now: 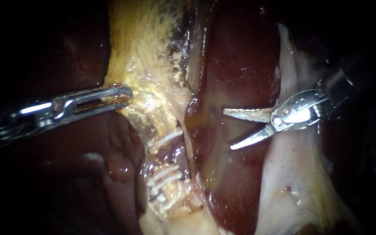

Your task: Go back from the cut left tube

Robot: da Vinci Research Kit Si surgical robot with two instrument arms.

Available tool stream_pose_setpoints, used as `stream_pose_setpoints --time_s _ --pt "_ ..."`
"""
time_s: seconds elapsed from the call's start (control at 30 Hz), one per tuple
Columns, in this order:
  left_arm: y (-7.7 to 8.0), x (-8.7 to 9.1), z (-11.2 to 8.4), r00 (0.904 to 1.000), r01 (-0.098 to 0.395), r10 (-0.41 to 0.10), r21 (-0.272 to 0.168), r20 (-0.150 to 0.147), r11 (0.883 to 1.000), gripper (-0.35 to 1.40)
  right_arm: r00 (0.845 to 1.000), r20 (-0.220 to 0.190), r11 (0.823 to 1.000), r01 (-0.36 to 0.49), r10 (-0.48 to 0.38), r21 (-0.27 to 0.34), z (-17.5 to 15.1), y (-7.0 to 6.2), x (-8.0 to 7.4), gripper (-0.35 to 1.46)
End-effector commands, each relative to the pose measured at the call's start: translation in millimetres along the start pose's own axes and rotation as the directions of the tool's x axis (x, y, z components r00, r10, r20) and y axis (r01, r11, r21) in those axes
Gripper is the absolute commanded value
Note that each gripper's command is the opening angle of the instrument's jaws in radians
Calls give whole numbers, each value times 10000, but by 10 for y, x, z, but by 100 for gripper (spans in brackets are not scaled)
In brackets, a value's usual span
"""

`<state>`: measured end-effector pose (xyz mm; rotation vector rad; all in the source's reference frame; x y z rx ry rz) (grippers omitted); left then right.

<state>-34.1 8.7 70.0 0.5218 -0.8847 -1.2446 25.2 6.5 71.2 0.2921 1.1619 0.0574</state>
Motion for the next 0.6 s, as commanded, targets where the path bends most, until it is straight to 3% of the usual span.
stream_pose_setpoints --time_s 0.03,0.23,0.6 --pt "-1 1 5 9999 53 -53 32 -94 10000 -35 10000 4 10000 -1 1 8 0 0 0 143" --pt "-11 4 26 9997 -34 38 181 -241 9998 -35 10000 4 10000 -1 1 8 0 0 0 143" --pt "-15 4 20 9994 -52 63 323 -345 9995 -35 10000 4 10000 -5 5 6 0 0 0 143"
